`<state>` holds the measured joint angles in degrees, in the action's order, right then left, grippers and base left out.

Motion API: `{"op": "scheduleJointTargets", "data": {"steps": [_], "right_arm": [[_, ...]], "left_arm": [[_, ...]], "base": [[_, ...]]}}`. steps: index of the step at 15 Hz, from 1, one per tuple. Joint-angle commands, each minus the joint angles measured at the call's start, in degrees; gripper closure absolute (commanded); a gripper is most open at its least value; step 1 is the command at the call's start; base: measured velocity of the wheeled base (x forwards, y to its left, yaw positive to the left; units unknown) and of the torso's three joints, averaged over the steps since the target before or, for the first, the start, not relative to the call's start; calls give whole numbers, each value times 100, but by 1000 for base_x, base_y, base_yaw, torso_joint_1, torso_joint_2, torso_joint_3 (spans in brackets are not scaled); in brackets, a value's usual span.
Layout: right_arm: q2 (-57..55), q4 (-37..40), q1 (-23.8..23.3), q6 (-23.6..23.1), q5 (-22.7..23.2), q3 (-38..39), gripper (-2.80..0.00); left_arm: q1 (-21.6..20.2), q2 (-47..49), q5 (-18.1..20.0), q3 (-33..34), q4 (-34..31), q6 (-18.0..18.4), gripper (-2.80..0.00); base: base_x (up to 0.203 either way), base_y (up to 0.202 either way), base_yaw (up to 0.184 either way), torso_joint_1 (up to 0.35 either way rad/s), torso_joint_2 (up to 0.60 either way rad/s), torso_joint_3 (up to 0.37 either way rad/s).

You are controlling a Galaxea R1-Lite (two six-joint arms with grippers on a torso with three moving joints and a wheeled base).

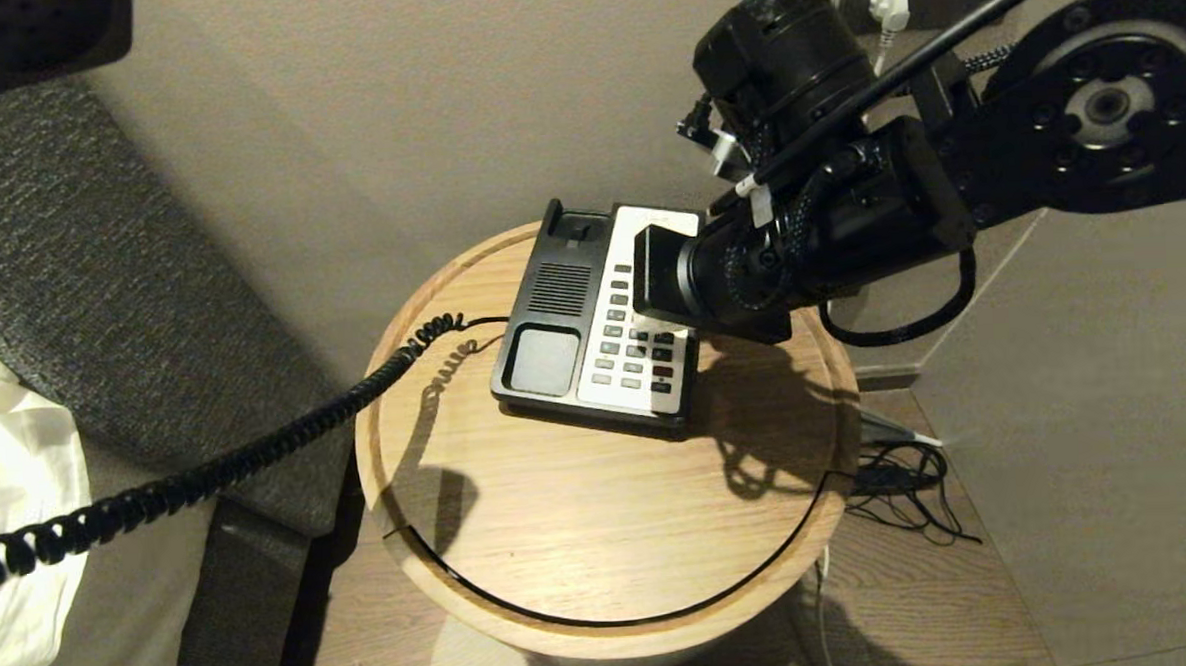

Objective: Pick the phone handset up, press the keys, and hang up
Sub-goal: Dial the number

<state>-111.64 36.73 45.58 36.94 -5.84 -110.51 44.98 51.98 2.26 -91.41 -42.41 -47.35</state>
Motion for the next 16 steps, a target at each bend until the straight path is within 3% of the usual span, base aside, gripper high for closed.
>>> {"op": "scheduleJointTargets", "data": {"steps": [1,10,16], "right_arm": [[-128,18,-5,15,-5,-28,0],[-218,1,-277,-117,-14,-5,0],[29,10,-121,-64,19,-23,0]], "left_arm": [[-7,-48,3,26,-22,-28,0],[-33,-162,-6,211,-22,-20,0],[-33,-223,3,307,-22,-20,0]], "base": [[0,0,0,0,0,0],[0,0,0,0,0,0],[0,0,0,0,0,0]]}}
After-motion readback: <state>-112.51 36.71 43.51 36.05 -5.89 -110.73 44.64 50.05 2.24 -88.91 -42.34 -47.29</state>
